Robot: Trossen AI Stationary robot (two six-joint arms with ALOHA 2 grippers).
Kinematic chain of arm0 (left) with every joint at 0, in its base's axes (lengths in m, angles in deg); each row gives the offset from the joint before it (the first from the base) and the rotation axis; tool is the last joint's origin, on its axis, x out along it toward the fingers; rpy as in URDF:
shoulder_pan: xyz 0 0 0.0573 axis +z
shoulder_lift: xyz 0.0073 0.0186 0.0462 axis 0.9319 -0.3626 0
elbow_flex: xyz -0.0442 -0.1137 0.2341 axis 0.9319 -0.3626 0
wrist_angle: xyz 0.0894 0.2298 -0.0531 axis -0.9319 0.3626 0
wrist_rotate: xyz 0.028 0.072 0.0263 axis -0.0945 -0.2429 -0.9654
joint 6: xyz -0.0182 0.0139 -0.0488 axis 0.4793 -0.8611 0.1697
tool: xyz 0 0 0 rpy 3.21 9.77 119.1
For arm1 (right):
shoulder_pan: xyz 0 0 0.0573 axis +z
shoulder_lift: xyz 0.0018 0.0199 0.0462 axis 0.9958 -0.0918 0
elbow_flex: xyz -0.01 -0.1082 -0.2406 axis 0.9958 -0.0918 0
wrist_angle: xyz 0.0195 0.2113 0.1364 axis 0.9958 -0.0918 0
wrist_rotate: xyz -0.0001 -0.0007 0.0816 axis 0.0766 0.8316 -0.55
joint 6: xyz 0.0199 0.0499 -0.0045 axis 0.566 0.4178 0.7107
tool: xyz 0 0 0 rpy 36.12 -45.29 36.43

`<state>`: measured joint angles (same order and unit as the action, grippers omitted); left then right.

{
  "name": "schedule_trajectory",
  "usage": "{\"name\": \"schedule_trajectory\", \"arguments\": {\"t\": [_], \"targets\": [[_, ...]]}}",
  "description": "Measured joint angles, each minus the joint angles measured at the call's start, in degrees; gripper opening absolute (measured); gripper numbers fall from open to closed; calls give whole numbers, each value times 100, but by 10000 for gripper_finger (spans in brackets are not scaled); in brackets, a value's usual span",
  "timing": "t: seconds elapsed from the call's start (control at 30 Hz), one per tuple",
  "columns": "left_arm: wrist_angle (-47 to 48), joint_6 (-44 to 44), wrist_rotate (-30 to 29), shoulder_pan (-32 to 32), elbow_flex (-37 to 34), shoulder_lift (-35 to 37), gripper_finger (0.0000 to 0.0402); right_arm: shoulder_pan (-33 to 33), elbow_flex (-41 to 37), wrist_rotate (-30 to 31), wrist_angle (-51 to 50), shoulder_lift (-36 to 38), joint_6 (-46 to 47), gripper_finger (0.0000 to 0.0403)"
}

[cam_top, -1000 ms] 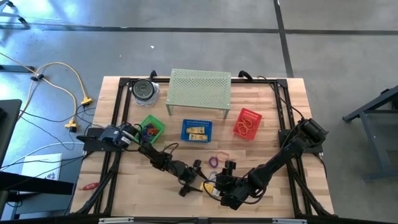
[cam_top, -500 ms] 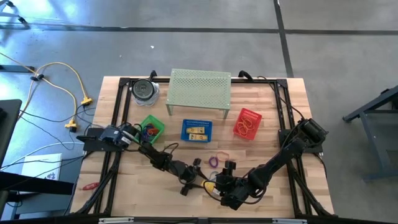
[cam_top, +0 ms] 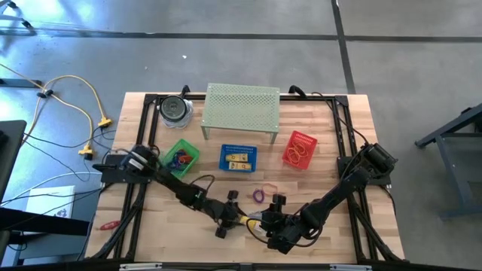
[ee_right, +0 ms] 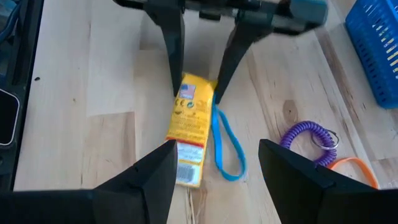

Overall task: Pick & Place Office Desk Supplies
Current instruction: Put the blue rubber band into the red bin

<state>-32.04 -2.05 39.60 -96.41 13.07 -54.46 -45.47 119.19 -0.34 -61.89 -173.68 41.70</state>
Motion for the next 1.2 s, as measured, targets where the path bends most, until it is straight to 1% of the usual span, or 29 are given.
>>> {"name": "schedule_trajectory", "arguments": {"t": [0.3,0.4,0.53,0.67,0.8,0.93,1.03,1.13,1.2], "targets": [[1015,-201,-1326,-423,-4,839,155,0,0,0,-8,0,0,215],[1030,-361,-1802,-578,-4,1055,155,0,0,2,-18,0,0,215],[983,-449,-2130,-740,-4,1249,155,0,0,-1,-16,0,0,215],[902,31,-2214,-823,-4,1367,155,2,0,2,-37,0,0,215],[830,1078,-2208,-758,-4,1421,155,1,0,2,-37,0,0,215],[598,1868,-2208,-663,-4,1478,155,0,0,20,-35,0,70,215],[312,2098,-2209,-637,-4,1481,155,-24,0,322,-94,0,426,215],[-44,2105,-2202,-657,-2,1490,155,-27,0,865,-231,0,897,215],[-173,2022,-2206,-685,-2,1491,155,-33,0,1044,-297,0,1015,215]]}}
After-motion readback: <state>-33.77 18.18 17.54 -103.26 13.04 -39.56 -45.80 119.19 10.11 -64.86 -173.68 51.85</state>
